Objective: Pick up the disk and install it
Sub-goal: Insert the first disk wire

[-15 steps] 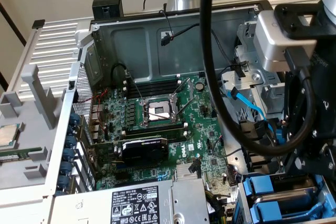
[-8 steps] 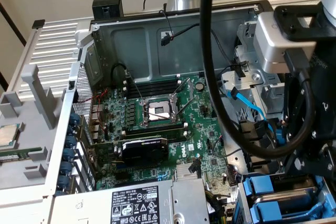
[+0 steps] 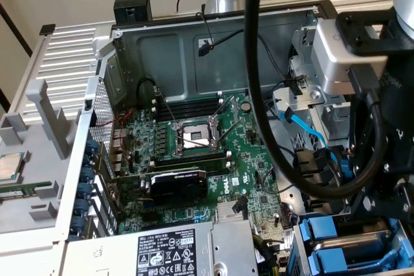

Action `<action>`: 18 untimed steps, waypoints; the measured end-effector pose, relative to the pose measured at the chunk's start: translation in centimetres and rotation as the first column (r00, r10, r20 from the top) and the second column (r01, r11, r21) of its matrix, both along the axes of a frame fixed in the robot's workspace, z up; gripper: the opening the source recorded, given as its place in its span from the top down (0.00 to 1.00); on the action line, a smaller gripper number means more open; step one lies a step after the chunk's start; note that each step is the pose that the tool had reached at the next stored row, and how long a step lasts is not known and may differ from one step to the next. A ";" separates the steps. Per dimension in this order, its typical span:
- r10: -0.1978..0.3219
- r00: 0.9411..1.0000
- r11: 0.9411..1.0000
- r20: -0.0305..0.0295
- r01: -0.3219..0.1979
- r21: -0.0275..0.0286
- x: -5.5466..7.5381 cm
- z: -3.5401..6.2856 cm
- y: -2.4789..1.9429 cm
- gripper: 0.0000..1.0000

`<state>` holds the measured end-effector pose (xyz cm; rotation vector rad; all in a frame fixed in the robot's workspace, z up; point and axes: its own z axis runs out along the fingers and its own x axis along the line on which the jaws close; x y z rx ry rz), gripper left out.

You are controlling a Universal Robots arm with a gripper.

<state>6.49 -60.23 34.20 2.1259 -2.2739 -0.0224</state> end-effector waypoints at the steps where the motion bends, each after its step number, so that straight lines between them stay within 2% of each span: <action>1: 0.000 1.000 1.000 0.001 0.000 -0.001 0.0 0.00 0.00 0.83; 6: 0.000 1.000 1.000 0.005 0.000 -0.011 -0.1 0.00 0.00 0.83; 18: 0.000 1.000 1.000 0.005 0.000 -0.011 -0.2 -0.05 0.01 0.83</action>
